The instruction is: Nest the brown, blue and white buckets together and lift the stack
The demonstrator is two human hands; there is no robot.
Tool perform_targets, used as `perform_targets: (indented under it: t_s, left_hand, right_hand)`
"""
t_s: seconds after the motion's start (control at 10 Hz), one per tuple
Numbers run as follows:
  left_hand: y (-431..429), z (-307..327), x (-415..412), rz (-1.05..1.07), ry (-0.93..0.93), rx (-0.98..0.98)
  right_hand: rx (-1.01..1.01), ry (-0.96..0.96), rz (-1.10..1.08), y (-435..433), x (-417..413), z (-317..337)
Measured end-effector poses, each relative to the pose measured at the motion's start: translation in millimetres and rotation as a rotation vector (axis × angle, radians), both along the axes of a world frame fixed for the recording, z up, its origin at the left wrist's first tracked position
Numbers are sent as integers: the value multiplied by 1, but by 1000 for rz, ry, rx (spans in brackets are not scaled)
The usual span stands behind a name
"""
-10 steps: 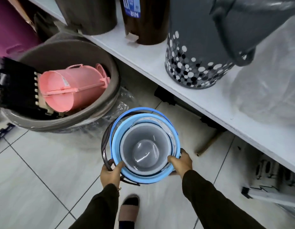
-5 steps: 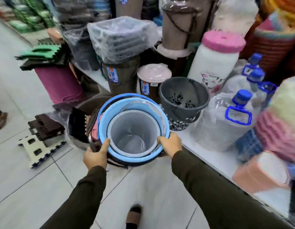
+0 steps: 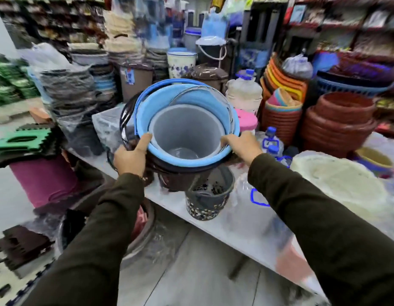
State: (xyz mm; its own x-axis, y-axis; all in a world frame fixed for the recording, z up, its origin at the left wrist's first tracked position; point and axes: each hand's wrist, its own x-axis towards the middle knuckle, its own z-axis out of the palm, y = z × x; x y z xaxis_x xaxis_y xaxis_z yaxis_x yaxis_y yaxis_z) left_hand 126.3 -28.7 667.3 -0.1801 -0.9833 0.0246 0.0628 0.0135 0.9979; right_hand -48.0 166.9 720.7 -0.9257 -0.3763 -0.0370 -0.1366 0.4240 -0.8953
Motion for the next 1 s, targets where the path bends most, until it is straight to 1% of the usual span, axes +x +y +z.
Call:
perform_targets:
  t_s: [0.1,0.2,0.3,0.4,0.5,0.6,0.7,0.8,0.9,1.0]
  left_hand:
    - [-21,10,-62,-189,-37,44]
    - [-34,-2,-103,-289,-82,57]
    - [-58,-30,-158,-413,-139,118]
    - [-73,-63,-184,-482,-226,189]
    - [-88,-119,-201,-541,-382,218]
    - [-99,-154,-208,-564,-512,199]
    - [-117,-193,-216,-652,-773,154]
    - [-124,-207,-219,-726,-872,137]
    - [-130,-212,-234,-695,-867,69]
    - [-129,-199,-243,-637,-877,-56]
  right_hand:
    - [-5,-25,-94,-3,-40,8]
    - [-36,-104,-153,-7,-65,-6]
    - [5,-206,-249,-17,-101,-42]
    - [1,-328,-318,-27,-115,-75]
    - [27,-453,-399,-42,-125,-134]
    - [75,-458,-462,-55,-125,-171]
    - [315,-383,-467,-71,-124,-210]
    - [443,-356,-398,-76,-122,-222]
    - [533,-286,-369,-81,-138,-217]
    - [560,-180,-410,-81,-146,-196]
